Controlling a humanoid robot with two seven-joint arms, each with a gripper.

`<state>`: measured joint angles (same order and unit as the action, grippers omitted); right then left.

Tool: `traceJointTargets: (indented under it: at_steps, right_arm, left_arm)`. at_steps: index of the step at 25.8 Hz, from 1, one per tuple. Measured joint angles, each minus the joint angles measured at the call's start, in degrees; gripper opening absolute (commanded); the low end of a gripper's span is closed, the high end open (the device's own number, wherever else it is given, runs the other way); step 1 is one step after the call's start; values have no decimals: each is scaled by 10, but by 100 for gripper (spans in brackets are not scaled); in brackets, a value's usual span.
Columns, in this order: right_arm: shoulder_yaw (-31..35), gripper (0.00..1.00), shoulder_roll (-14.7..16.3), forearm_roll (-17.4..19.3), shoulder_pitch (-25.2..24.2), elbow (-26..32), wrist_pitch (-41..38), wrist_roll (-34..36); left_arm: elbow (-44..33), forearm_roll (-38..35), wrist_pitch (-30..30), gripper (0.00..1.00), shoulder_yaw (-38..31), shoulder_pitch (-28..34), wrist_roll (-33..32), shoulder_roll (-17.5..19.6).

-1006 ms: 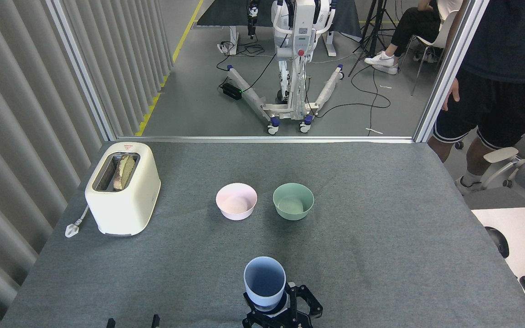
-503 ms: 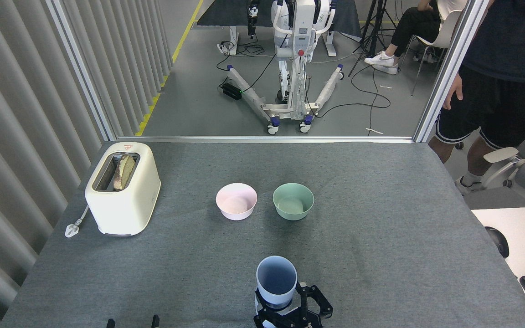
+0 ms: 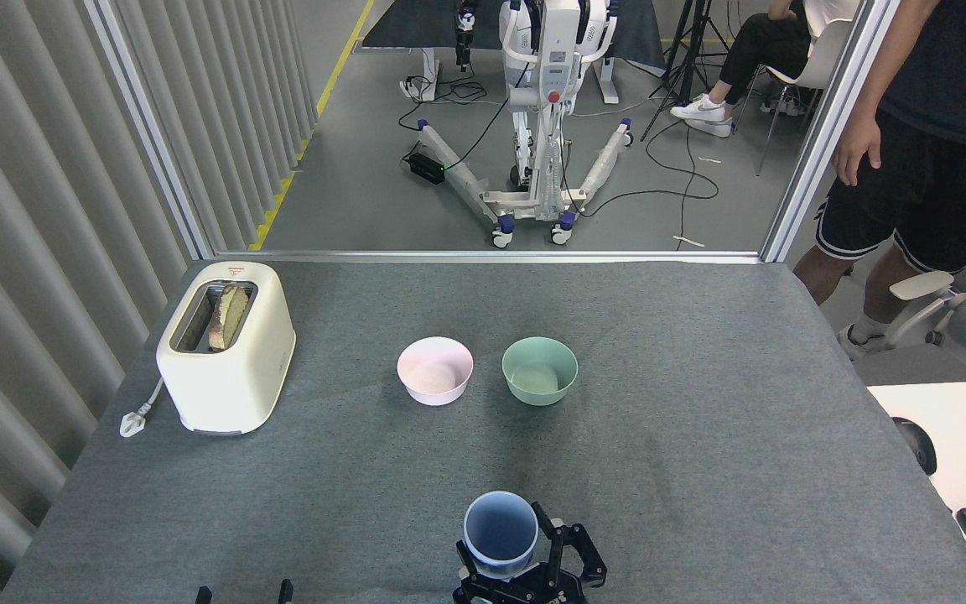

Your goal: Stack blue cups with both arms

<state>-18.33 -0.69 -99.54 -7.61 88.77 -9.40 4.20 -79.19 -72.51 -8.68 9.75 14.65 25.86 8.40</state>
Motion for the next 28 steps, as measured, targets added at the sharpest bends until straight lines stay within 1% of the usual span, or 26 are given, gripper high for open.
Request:
traceJointTargets:
  at_steps: [3,7,10,12,15,18,21,24,28]
  right_arm:
    - [0,100,-2,4,1,22,-18,3]
    - [1,100,-13,27,4,55,-37,8]
    - [9,100,-15,38,7,77,-39,15]
    - [31,100,-13,42,7,89,-39,20]
    - [89,100,-11,47,8,93,-39,24]
    - [158,100,0,68,2,77,-48,27]
    - [204,100,24,95,-14,45,-66,47]
    - [224,100,39,108,-40,8,-73,86]
    - [234,100,43,113,-69,-30,-74,116]
  left_arm:
    - [0,0,0,100,0,0,0,0]
    - [-1,0,1,100,0,1,0,0]
    - [-1,0,1,100,-1,2,0,0]
    - [-2,0,1,100,-2,3,0,0]
    - [-2,1,1,100,-6,5,0,0]
    - [-4,1,3,100,-8,4,0,0]
    - [-5,1,3,100,-9,0,0,0]
    - [-6,1,3,100,-9,-3,-1,-1]
    - [-6,0,3,100,-9,-5,-1,0]
